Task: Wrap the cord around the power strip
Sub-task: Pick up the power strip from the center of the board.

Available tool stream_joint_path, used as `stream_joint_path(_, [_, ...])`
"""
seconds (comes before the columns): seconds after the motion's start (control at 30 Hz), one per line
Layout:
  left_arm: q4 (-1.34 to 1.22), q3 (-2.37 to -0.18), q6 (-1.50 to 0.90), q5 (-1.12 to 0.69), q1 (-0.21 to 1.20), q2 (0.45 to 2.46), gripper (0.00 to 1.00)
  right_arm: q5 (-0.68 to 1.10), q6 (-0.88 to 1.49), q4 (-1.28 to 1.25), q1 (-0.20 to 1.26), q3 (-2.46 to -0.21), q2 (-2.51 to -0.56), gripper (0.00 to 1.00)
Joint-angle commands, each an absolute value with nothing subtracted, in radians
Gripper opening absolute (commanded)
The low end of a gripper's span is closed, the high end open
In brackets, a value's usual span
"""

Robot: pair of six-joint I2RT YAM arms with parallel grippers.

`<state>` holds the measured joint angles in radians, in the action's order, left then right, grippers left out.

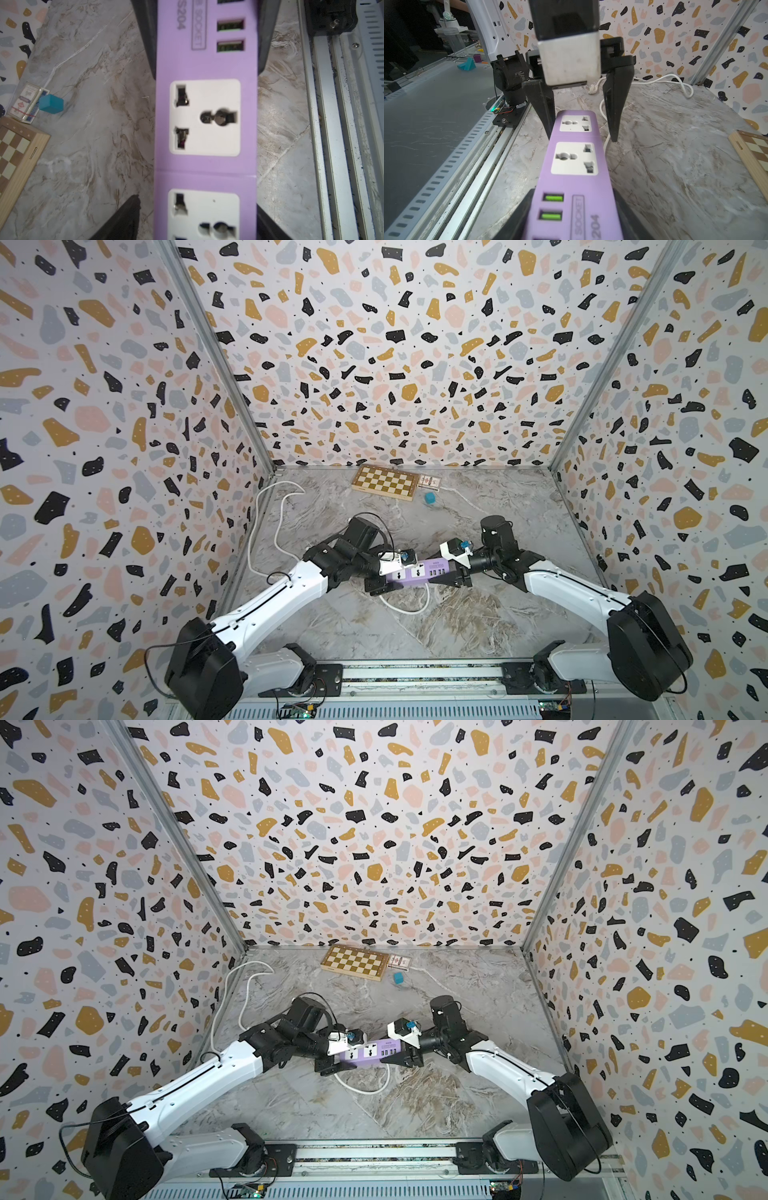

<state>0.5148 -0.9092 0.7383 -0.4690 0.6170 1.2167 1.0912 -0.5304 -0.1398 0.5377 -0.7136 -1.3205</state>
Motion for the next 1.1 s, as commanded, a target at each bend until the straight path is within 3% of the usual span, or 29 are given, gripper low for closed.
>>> stream_joint_path(0.0, [0.427, -0.922, 0.723, -0.583, 0.605, 1.211, 0.65, 1.147, -0.550, -0.110, 0.540, -0.758, -1.294, 0.14])
stream_joint_path(0.2, [0.586, -1.016, 0.790, -0.576, 0.604, 1.256, 0.22, 1.136, -0.530, -0.129, 0.538, -0.755, -1.294, 0.17])
stream_joint_path(0.27, [0.608, -1.042, 0.793, -0.583, 0.606, 1.251, 0.09, 1.110, -0.532, -0.115, 0.539, -0.756, -1.295, 0.27])
stream_joint_path(0.37, [0.657, -1.094, 0.794, -0.602, 0.607, 1.252, 0.00, 1.060, -0.564, -0.069, 0.541, -0.759, -1.293, 0.48])
stream_joint_path(0.43, [0.710, -1.137, 0.807, -0.597, 0.615, 1.265, 0.00, 1.027, -0.581, -0.055, 0.546, -0.755, -1.286, 0.62])
stream_joint_path(0.53, [0.782, -1.187, 0.832, -0.565, 0.641, 1.292, 0.00, 0.989, -0.586, -0.067, 0.552, -0.749, -1.278, 0.72])
stream_joint_path(0.9, [0.866, -1.261, 0.837, -0.431, 0.691, 1.356, 0.00, 0.915, -0.580, -0.119, 0.553, -0.732, -1.247, 0.87])
stream_joint_path(1.07, [0.872, -1.284, 0.826, -0.361, 0.702, 1.382, 0.00, 0.947, -0.578, -0.117, 0.551, -0.725, -1.244, 0.88])
